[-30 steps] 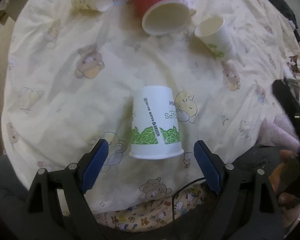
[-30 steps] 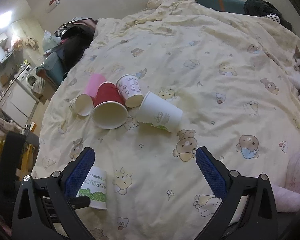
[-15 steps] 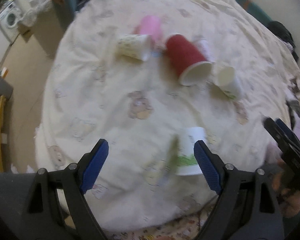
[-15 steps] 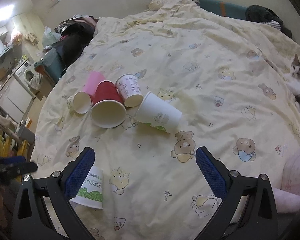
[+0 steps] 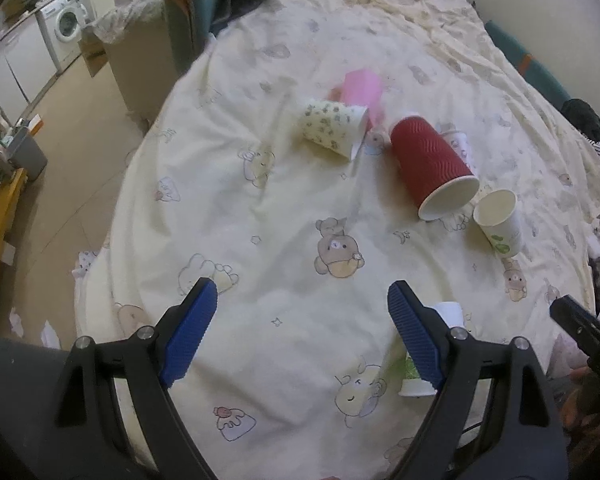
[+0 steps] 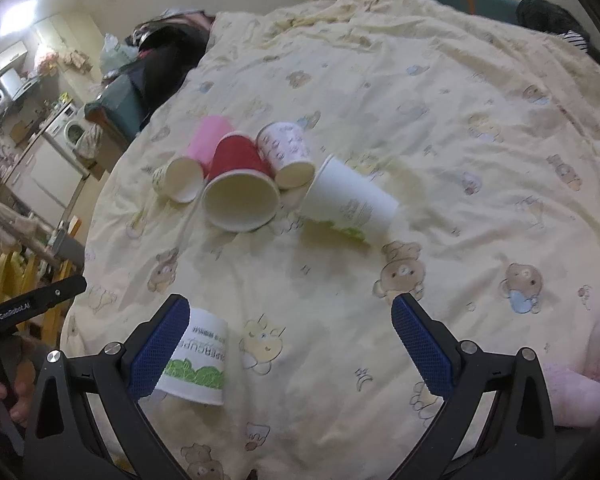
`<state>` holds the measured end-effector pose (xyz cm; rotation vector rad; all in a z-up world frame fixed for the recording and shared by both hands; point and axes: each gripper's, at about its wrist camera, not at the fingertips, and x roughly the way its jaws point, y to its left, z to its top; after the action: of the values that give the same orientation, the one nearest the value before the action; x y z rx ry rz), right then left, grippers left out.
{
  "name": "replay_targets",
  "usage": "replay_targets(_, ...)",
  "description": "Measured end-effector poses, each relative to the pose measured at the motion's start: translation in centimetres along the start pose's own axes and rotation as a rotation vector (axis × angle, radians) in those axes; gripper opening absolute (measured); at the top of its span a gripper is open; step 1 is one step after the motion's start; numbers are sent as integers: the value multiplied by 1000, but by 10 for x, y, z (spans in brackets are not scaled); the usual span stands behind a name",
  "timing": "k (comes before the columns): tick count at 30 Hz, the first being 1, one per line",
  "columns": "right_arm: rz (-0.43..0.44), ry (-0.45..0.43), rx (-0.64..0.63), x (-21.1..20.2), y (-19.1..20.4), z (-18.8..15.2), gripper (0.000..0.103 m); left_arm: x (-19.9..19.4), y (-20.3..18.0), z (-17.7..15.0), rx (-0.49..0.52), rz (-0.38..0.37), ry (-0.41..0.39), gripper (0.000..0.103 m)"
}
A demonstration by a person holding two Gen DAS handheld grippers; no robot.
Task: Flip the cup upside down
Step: 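Close the right gripper on the cup while the left gripper releases it, then rotate the held cup with the right gripper until its mouth faces down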
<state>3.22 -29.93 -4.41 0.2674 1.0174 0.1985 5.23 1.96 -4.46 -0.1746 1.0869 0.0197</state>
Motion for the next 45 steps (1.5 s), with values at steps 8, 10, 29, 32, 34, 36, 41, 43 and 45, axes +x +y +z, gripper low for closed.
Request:
replay_targets(8, 134, 303, -68, 30, 43, 4, 88, -18, -7, 6, 27, -43, -82, 85)
replay_targets(10, 167, 349, -58, 38, 52, 8, 86, -21, -4, 7, 16, -42, -90, 90)
replay_targets(29, 182, 670, 100, 134, 68, -6, 79, -23, 6, 9, -16, -61, -31, 93)
replay_targets(32, 189, 696, 116, 139, 65, -8, 74, -23, 5, 8, -7, -48, -33, 93)
replay_targets(34, 196, 703, 118, 144, 66, -12, 71, -23, 5, 7, -6, -40, -38, 93)
replay_targets(36, 211, 713, 117, 146, 66, -17, 65, -22, 5, 8, -6, -32, -44, 93)
replay_targets(41, 251, 678, 95, 139, 68, -17, 63, -18, 6, 7, -7, -29, -36, 93)
replay_targets(43, 272, 652, 86, 131, 68, -14, 62, -17, 5, 6, -2, -35, -32, 93)
replay_targets(45, 292, 619, 87, 121, 65, -8, 62, -16, 3, 6, 6, -34, -30, 93)
